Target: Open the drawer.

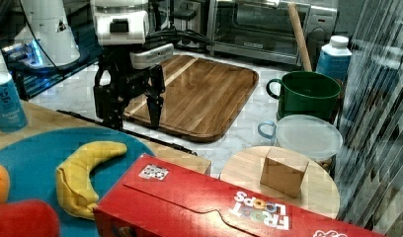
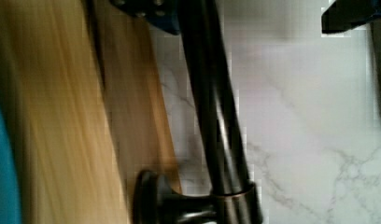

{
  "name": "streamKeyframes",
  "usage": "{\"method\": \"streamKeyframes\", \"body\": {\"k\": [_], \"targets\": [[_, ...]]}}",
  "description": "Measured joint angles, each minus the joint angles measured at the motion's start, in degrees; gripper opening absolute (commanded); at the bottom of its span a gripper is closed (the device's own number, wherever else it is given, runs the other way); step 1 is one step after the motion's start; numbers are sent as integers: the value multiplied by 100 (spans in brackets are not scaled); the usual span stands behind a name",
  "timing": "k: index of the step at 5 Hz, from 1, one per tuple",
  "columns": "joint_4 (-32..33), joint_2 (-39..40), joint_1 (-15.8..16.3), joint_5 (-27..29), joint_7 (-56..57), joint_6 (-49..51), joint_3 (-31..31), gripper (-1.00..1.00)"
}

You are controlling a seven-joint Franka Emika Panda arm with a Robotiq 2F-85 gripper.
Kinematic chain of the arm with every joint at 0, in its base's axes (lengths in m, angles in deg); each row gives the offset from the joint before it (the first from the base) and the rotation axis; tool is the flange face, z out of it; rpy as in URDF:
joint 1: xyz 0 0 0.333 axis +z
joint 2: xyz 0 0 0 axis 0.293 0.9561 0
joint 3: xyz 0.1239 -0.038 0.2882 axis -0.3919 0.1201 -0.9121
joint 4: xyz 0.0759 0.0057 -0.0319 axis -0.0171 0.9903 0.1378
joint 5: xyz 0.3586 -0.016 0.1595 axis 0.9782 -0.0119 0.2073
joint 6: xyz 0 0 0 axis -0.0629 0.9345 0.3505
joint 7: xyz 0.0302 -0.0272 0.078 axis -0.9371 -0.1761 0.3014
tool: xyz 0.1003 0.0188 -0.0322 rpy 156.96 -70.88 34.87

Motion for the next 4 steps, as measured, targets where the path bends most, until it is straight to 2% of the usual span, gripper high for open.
{"method": "streamKeyframes", "body": {"k": [2, 4], "targets": [[45, 0, 187, -13, -750, 45, -265, 100], [157, -7, 785, -119, -1536, 45, -736, 100]]}}
